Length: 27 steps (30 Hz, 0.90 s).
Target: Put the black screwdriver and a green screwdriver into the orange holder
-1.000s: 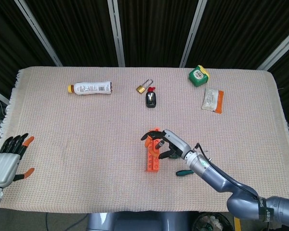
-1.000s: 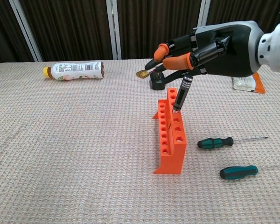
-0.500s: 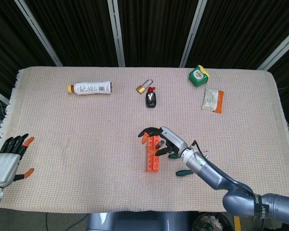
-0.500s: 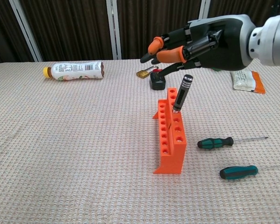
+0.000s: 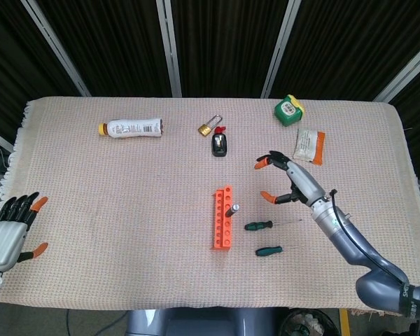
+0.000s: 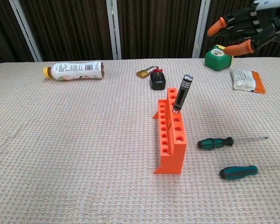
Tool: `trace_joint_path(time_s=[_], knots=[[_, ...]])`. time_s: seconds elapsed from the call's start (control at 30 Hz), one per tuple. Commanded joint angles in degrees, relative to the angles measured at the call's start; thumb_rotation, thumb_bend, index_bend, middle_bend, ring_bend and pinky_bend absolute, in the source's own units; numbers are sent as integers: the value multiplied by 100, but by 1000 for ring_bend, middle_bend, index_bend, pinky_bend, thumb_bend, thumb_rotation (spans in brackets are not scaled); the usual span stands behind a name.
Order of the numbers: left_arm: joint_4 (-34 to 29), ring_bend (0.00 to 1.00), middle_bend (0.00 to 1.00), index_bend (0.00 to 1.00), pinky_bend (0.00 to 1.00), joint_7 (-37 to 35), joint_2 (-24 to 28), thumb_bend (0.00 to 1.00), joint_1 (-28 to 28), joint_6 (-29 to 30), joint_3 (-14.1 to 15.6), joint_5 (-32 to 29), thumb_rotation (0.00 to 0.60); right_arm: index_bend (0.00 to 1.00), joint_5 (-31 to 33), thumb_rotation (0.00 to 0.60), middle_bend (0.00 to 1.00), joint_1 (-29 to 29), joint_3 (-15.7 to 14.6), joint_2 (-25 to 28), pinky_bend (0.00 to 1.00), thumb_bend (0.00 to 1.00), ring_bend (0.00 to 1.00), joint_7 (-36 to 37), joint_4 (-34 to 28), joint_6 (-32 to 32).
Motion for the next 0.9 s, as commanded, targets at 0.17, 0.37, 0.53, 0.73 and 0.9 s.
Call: trace_joint_path(time_s=[0.17, 0.37, 0.53, 0.73, 0.9], knots=[[-136, 0, 0, 92, 0, 141, 109, 194, 24, 176, -46, 96, 599, 245, -572, 600, 149, -278, -460, 55, 44, 200, 0, -130, 444, 156], [-221, 0, 0, 92, 0, 180, 143, 192, 97, 201, 27, 98, 600, 288, -928, 600, 149, -800, -815, -139, 39, 200, 0, -1071, 897, 1203], [-246, 0, 0, 92, 0, 233, 121, 194, 110, 177, 32, 52, 600, 370, -955, 600, 146, -1128, -1117, -434, 26, 200, 0, -2069, 1137, 1698], [-295, 0, 0, 92, 0, 271, 116, 192, 72, 144, 32, 112, 600, 395, -986, 600, 138, -1109, -1285, -856, 16, 200, 0, -2855, 1356, 1696], [-325, 0, 0, 97, 0, 281, 161, 193, 73, 160, 16, 108, 600, 398, -993, 600, 131, -957, -1372, -1145, 0, 199, 0, -3262, 1352, 1448]])
